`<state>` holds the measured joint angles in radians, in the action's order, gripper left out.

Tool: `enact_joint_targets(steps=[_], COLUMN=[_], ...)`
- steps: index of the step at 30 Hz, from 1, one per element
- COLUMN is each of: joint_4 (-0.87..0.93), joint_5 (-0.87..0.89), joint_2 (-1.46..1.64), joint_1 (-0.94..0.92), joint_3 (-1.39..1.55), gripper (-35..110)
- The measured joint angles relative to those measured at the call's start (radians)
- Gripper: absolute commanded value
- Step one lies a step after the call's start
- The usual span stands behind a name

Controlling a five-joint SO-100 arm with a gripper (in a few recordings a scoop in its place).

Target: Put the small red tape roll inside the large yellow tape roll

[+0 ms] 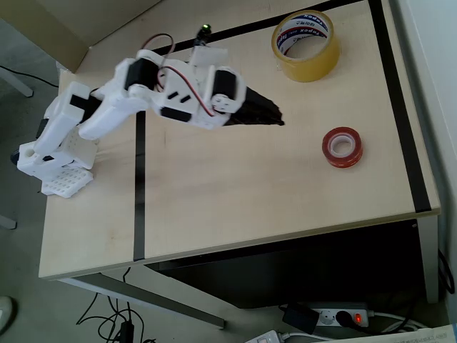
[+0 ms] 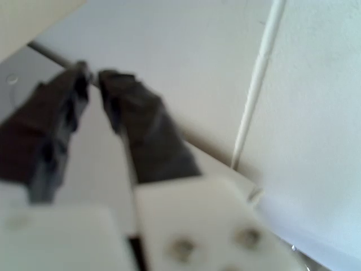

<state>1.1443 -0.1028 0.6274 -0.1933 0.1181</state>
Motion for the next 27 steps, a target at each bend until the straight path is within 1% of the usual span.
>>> enact_joint_targets(steps=[14,27], joint_4=[-0.31,-0.454], joint_5=[0.0,0.002], joint_2=[-0.19,-0.331], joint_1=[0.034,0.044], joint_3=[0.0,0.002], gripper=[0,0])
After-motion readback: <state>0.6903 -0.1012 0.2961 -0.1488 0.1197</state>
